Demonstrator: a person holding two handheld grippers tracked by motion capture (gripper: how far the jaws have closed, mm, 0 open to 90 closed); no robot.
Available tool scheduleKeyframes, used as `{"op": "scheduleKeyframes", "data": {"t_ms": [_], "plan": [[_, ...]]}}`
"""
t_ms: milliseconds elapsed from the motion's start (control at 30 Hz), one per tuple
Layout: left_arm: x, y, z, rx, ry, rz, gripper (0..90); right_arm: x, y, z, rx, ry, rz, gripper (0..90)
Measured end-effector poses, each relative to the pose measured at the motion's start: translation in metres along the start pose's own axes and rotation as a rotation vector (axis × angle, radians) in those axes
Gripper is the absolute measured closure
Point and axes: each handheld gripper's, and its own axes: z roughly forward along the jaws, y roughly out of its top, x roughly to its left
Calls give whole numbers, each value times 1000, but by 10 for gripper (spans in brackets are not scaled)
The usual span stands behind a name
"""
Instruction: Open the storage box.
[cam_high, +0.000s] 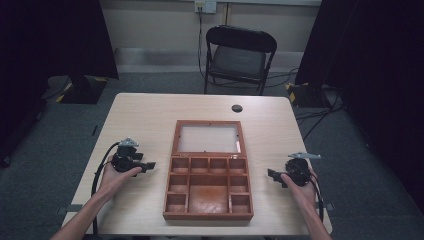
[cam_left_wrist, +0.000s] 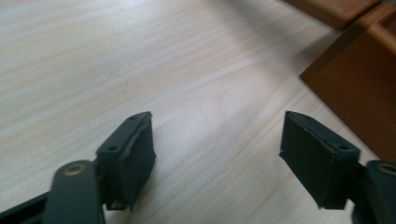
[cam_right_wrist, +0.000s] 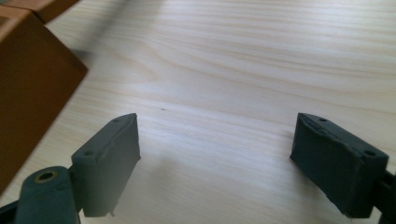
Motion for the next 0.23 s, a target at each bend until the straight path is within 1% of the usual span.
{"op": "scheduleKeyframes", "data": {"t_ms": [33,67,100,167,200,233], "plan": [[-2,-2,0,-14,20,21,235,0,-1,1,-2,-31,-28,143],[-4,-3,1,-6,32,68,232,1,-2,1,-2,-66,-54,140],[-5,-4,2,-14,44,91,220,3,-5,3,-19,-98,-67,128],[-6,-7,5,-27,78,154,214,7,-9,5,-38,-119,-89,122],[-7,-8,6,-40,77,135,196,8,-9,5,-47,-123,-87,122],[-7,-8,7,-44,82,132,188,8,-9,5,-45,-122,-86,122]]}}
